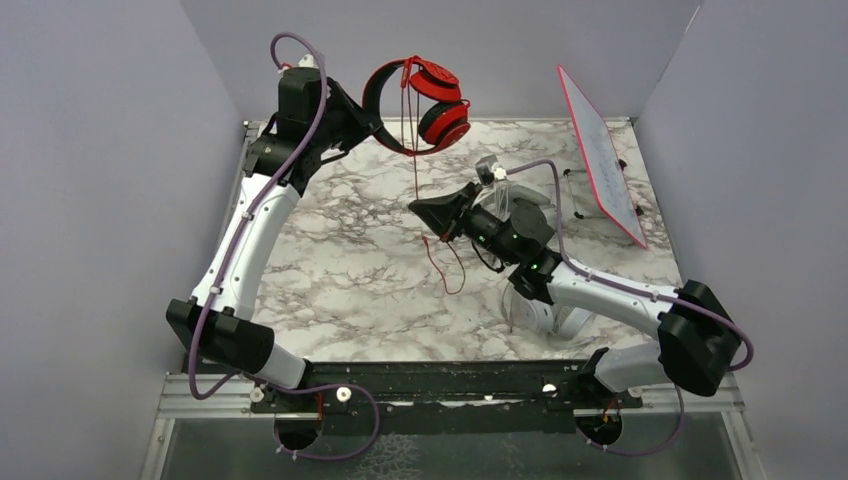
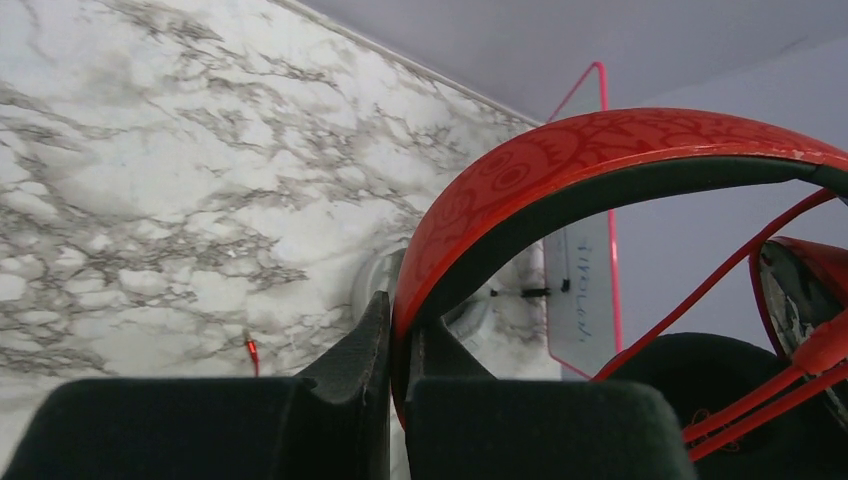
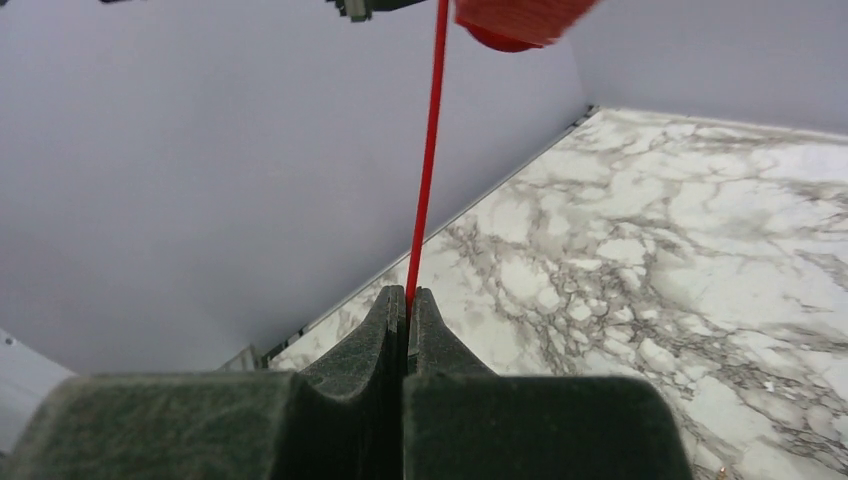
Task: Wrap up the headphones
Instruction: Wrap the headphones cable around the headphones.
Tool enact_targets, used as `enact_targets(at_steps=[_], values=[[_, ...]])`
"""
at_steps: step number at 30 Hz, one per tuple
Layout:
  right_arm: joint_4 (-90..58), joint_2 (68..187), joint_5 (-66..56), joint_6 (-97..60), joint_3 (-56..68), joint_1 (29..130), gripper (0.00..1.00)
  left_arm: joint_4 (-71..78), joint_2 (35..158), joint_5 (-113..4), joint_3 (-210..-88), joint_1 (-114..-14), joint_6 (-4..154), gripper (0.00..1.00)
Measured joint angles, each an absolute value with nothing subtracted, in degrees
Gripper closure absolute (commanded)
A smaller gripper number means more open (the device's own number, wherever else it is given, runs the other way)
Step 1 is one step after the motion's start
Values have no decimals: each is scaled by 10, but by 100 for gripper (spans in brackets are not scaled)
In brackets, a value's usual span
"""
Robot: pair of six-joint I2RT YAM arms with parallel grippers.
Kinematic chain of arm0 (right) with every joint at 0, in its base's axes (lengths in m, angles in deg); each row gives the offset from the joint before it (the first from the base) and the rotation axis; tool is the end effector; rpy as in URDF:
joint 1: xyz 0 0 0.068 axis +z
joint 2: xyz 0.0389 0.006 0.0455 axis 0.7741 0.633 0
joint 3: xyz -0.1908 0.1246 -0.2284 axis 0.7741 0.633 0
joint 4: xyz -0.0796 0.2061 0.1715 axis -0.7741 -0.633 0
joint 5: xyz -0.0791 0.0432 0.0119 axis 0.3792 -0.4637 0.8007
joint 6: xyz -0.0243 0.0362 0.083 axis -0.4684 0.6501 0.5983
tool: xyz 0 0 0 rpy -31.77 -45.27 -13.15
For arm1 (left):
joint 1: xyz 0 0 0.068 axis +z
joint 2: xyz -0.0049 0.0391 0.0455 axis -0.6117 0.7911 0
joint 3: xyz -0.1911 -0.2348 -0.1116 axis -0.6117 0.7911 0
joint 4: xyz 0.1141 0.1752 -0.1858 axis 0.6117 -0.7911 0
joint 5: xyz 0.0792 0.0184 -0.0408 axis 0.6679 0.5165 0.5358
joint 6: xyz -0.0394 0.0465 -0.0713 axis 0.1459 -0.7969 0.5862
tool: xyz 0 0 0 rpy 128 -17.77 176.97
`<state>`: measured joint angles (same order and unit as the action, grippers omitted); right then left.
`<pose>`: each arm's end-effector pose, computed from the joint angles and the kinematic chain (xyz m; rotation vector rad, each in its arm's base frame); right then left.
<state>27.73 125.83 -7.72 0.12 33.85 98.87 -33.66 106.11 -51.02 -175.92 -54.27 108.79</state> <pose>0.2371 0.2878 0.3661 -0.4514 1.4150 1.1875 0.3665 -0.1167 0.4910 -0.4442 1.9798 -0.7860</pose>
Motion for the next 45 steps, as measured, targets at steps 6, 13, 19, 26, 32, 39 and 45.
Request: enact_targets(at_steps=[6,13,19,26,32,39,45], values=[[320,1251,-28,4,358,991,99,-315,1040,-593,-1760,-542,1110,100],[317,1266,-92,1,319,949,99,-307,970,-652,-1737,-539,1089,100],[313,1268,-181,0,293,891,92,-309,944,-676,-1720,-538,1053,100],[363,1344,-237,14,287,883,91,-319,939,-679,-1707,-534,1025,100],[409,1433,-242,37,267,892,88,-332,939,-680,-1713,-531,1016,100],[415,1517,-241,53,275,889,85,-331,924,-705,-1754,-532,1034,100],[421,1547,-233,62,275,889,65,-318,917,-715,-1788,-532,1044,100]])
